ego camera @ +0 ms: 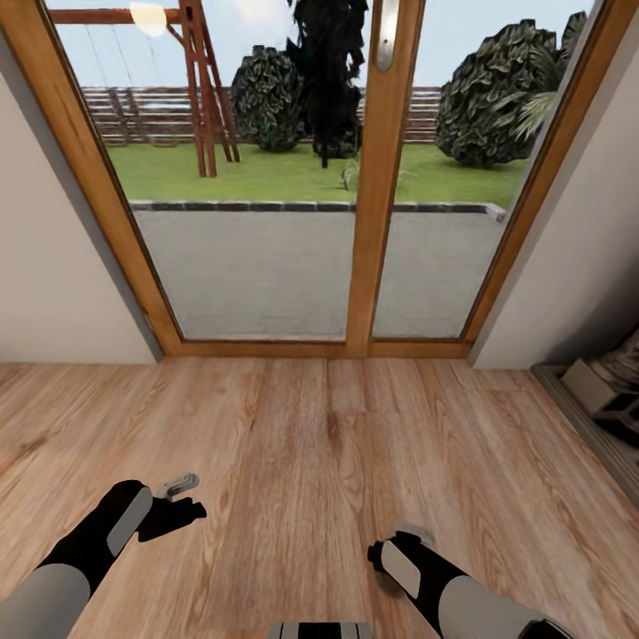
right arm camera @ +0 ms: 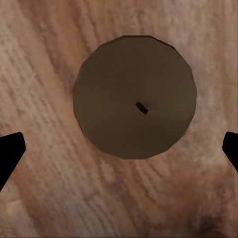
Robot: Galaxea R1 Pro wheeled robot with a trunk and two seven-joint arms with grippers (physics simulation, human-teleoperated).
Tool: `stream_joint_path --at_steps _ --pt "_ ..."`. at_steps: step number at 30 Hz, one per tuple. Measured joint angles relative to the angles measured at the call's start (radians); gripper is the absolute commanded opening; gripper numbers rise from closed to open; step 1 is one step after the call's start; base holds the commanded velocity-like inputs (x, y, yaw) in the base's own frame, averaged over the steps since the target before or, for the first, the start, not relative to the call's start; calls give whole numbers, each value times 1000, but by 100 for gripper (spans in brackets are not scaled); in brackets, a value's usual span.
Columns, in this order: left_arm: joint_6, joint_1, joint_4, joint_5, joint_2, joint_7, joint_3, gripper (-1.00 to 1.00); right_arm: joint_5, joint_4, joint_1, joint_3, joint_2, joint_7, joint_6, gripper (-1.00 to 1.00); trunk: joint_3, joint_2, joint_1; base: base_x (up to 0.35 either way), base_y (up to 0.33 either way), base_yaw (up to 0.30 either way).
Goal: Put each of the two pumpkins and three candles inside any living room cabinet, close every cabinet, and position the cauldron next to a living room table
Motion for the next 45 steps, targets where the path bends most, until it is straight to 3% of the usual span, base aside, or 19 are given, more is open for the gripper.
stream_joint_path --at_steps 28,33,40,43,45 --pt "0 0 0 0 0 0 -2 100 0 0 0 -1 -1 1 -4 100 0 0 0 72 0 0" --pt "0 0 0 0 0 -1 -1 100 0 0 0 -1 -3 4 -6 100 -19 -1 3 0 0 0" --pt "0 0 -17 2 2 -1 5 100 -2 1 0 -1 -10 6 -46 100 -19 -1 2 0 0 0" --pt "15 1 -45 45 8 -1 5 100 -2 1 0 -1 -12 6 -50 100 -19 -1 2 0 0 0" --pt "44 1 -54 92 12 -1 4 100 -2 2 0 -1 -12 6 -51 100 -23 -1 3 0 0 0"
